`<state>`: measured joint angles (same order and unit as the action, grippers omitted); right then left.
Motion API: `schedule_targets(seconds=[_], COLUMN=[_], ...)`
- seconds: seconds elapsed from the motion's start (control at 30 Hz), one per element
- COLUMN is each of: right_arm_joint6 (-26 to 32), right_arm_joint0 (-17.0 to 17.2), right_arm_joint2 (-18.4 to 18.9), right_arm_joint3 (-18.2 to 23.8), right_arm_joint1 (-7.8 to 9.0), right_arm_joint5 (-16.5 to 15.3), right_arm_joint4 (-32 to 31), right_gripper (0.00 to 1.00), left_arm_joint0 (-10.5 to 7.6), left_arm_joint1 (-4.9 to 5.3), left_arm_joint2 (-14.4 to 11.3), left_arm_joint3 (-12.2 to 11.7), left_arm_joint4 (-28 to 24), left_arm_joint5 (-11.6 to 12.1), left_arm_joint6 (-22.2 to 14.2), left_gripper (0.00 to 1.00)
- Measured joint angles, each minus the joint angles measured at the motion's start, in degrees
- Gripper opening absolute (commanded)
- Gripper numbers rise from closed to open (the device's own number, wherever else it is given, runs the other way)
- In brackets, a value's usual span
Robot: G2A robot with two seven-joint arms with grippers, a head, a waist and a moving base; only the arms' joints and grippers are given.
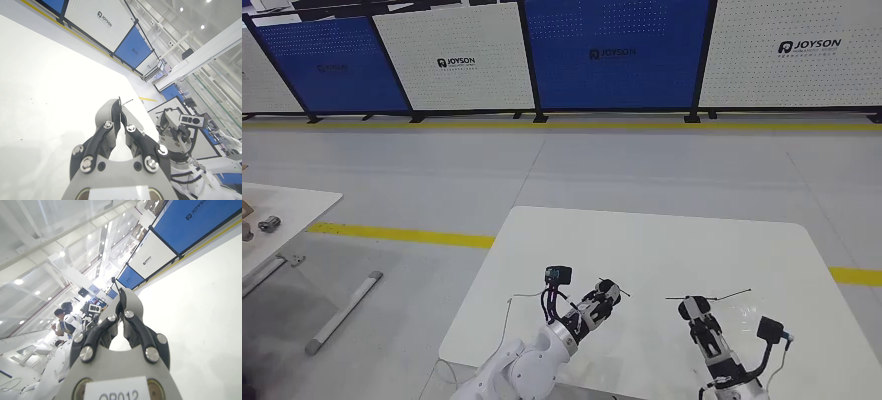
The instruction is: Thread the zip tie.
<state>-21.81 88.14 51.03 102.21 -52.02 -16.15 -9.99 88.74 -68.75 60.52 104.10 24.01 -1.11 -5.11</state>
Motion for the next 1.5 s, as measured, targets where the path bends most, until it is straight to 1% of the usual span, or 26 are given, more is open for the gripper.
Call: schedule_targets(seconds=[0.07,0.1,0.43,0.5,0.6,0.67,0.87,0.93,1.0,1.17,1.23,1.3,1.37,1.4,1.5], right_arm_joint6=[-0.03,-0.02,0.00,0.26,0.57,1.88,5.21,6.86,8.09,8.03,8.25,8.59,9.09,9.36,9.15], right_arm_joint0=[-1.05,-1.20,-1.16,-1.07,-1.32,-2.41,-5.95,-6.75,-7.10,-7.05,-6.70,-5.89,-5.16,-5.00,-5.28], right_arm_joint2=[-1.30,-1.46,-1.41,-1.33,-1.88,-2.71,-5.32,-5.80,-5.88,-5.83,-5.47,-4.49,-3.47,-3.19,-2.89], right_arm_joint3=[-0.82,-0.93,-0.90,-0.85,-1.12,-2.30,-5.72,-6.54,-6.94,-6.89,-6.66,-6.62,-6.96,-6.99,-7.71], right_arm_joint1=[-0.79,-0.88,-0.84,-0.97,-1.71,-2.43,-4.64,-5.14,-5.34,-5.32,-5.41,-5.50,-5.59,-5.69,-6.32], right_arm_joint5=[1.76,2.02,1.95,2.34,4.13,4.60,4.43,4.18,3.92,3.92,3.26,0.61,-2.79,-3.46,-3.38], right_arm_joint4=[-0.02,0.01,0.04,0.20,0.05,1.03,3.19,3.86,4.33,4.32,5.14,7.06,9.21,10.12,12.18], right_gripper=[0.00,0.00,0.00,0.00,0.00,0.00,0.00,0.00,0.00,0.00,0.00,0.00,0.00,0.00,0.00], left_arm_joint0=[0.00,0.00,0.00,0.00,0.00,0.00,0.00,0.00,0.00,0.00,0.00,0.00,0.00,0.00,0.00], left_arm_joint1=[0.00,0.00,0.00,0.00,0.00,0.00,0.00,0.00,0.00,0.00,0.00,0.00,0.00,0.00,0.00], left_arm_joint2=[0.00,0.00,0.00,0.00,0.00,0.00,0.00,0.00,0.00,0.00,0.00,0.00,0.00,0.00,0.00], left_arm_joint3=[0.00,0.00,0.00,0.00,0.00,0.00,0.00,0.00,0.00,0.00,0.00,0.00,0.00,0.00,0.00], left_arm_joint4=[0.00,0.00,0.00,0.00,0.00,0.00,0.00,0.00,0.00,0.00,0.00,0.00,0.00,0.00,0.00], left_arm_joint5=[0.00,0.00,0.00,0.00,0.00,0.00,0.00,0.00,0.00,0.00,0.00,0.00,0.00,0.00,0.00], left_arm_joint6=[0.00,0.00,0.00,0.00,0.00,0.00,0.00,0.00,0.00,0.00,0.00,0.00,0.00,0.00,0.00], left_gripper=[0.00,0.00,0.00,0.00,0.00,0.00,0.00,0.00,0.00,0.00,0.00,0.00,0.00,0.00,0.00])
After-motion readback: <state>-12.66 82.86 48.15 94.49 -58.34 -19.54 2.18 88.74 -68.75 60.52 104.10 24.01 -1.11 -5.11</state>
